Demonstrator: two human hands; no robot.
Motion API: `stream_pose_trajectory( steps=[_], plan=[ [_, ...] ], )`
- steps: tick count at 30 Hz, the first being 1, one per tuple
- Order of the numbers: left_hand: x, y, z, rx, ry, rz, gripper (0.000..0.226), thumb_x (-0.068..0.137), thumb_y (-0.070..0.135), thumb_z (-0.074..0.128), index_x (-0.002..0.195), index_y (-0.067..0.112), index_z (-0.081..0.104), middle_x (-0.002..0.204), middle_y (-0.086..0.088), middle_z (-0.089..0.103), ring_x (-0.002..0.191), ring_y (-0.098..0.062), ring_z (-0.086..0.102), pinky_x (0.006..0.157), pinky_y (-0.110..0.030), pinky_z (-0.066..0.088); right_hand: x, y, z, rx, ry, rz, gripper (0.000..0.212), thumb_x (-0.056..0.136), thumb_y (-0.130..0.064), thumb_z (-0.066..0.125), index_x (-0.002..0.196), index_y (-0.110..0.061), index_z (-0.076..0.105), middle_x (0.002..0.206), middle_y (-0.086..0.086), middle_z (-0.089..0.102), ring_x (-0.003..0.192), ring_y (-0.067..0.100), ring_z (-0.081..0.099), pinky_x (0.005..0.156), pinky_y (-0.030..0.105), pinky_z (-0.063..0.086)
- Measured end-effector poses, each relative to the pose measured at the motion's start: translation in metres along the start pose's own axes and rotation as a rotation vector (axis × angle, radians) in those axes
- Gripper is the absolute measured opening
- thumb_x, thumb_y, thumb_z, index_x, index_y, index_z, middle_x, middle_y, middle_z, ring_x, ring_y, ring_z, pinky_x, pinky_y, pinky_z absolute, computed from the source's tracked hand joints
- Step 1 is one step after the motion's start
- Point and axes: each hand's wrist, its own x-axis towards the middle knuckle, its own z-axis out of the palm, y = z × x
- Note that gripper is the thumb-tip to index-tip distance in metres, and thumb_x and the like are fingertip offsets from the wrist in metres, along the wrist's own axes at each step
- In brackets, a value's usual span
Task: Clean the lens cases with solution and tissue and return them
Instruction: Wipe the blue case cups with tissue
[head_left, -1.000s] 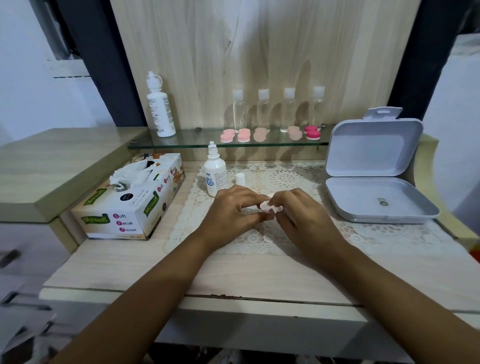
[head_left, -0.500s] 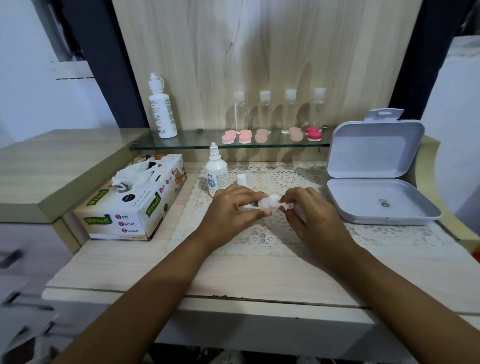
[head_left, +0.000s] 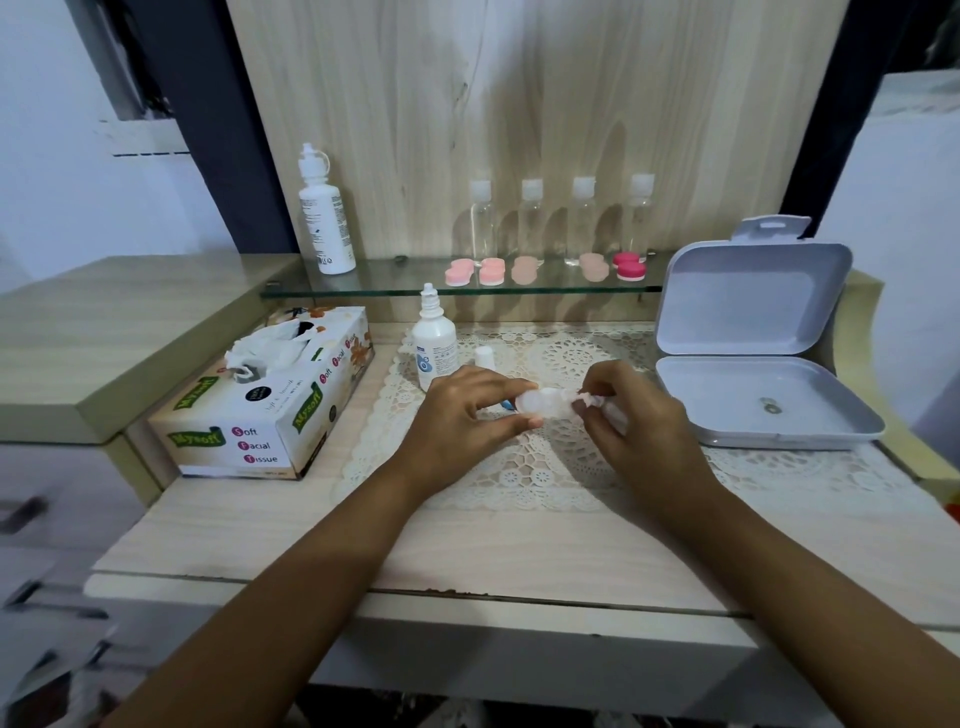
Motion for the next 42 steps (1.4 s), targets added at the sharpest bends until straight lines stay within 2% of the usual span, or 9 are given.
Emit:
stream_pose_trajectory(
  steps=[5,8,11,17,22,27,32,35,42],
  plan=[
    [-0.001,0.001,0.0,0.027,-0.005,0.067,0.031,0.072,0.028,0.075,0.1,0.014,0.073,0.093,0.013,0.066,0.088,-0.003,0.058,0.08,-0.016,0.043,0.005,-0.006,-0.004,0.084,-0.02,0.158,0.018,0.086,-0.007,0.062,0.103,-0.008,0.068,0.097,0.003,0.066,0.082,-0.003,0.05,0.076,-0.007,0.029],
    [-0.001,0.0,0.0,0.031,-0.006,0.071,0.032,0.073,0.027,0.076,0.101,0.013,0.073,0.094,0.009,0.069,0.088,-0.003,0.059,0.081,-0.017,0.044,0.006,-0.007,-0.005,0.251,-0.1,0.363,0.015,0.09,-0.015,0.058,0.101,-0.023,0.065,0.085,-0.013,0.062,0.071,-0.014,0.055,0.064,-0.004,0.036],
    [-0.002,-0.002,0.001,-0.009,-0.033,0.032,0.035,0.075,0.026,0.075,0.107,0.013,0.071,0.089,0.001,0.071,0.082,-0.007,0.063,0.078,-0.024,0.049,0.008,-0.005,-0.006,0.431,-0.174,0.483,0.013,0.09,-0.016,0.058,0.101,-0.021,0.064,0.074,-0.005,0.067,0.06,-0.004,0.061,0.052,0.01,0.045],
    [-0.004,0.001,0.001,-0.159,-0.103,-0.205,0.032,0.078,0.012,0.074,0.108,0.022,0.069,0.083,0.005,0.068,0.077,-0.012,0.062,0.076,-0.018,0.05,0.008,-0.002,-0.005,0.389,-0.202,0.461,0.012,0.086,-0.015,0.064,0.093,-0.024,0.065,0.074,-0.002,0.066,0.053,-0.003,0.057,0.046,0.015,0.043],
    [-0.001,0.003,0.002,-0.163,-0.127,-0.348,0.009,0.088,0.024,0.063,0.093,0.03,0.068,0.082,0.006,0.07,0.077,-0.001,0.064,0.074,-0.019,0.048,0.006,-0.004,-0.002,0.233,-0.199,0.385,0.013,0.084,-0.015,0.066,0.084,-0.028,0.062,0.056,-0.008,0.054,0.045,0.0,0.052,0.048,0.01,0.037],
    [-0.003,-0.003,0.003,-0.058,-0.122,-0.399,0.008,0.085,0.028,0.066,0.093,0.028,0.069,0.083,0.011,0.072,0.085,-0.002,0.065,0.086,-0.032,0.05,0.004,-0.004,0.001,0.147,-0.252,0.321,0.008,0.085,-0.012,0.064,0.09,-0.018,0.067,0.073,-0.004,0.061,0.066,-0.002,0.054,0.062,0.006,0.038],
    [-0.004,-0.002,-0.001,0.079,-0.174,-0.393,0.031,0.083,0.035,0.068,0.113,0.028,0.067,0.105,0.011,0.069,0.099,-0.001,0.061,0.097,-0.03,0.044,0.004,0.0,0.001,0.061,-0.214,0.234,0.017,0.09,-0.007,0.054,0.1,-0.018,0.062,0.087,0.004,0.064,0.066,0.012,0.054,0.063,0.023,0.038],
    [-0.004,-0.004,0.0,0.172,-0.226,-0.335,0.028,0.085,0.036,0.065,0.11,0.024,0.069,0.107,0.01,0.067,0.099,-0.005,0.06,0.095,-0.036,0.045,0.005,0.001,0.001,0.022,-0.166,0.199,0.019,0.091,-0.002,0.049,0.101,-0.012,0.063,0.09,0.001,0.058,0.07,0.009,0.047,0.061,0.013,0.031],
    [-0.004,-0.007,0.0,0.168,-0.268,-0.313,0.027,0.085,0.036,0.064,0.109,0.023,0.068,0.107,0.008,0.063,0.1,-0.008,0.058,0.094,-0.039,0.045,0.005,0.003,0.002,-0.006,-0.341,0.34,0.047,0.086,0.008,0.04,0.13,-0.01,0.045,0.129,0.007,0.04,0.116,0.014,0.04,0.08,0.007,0.022]
  ],
)
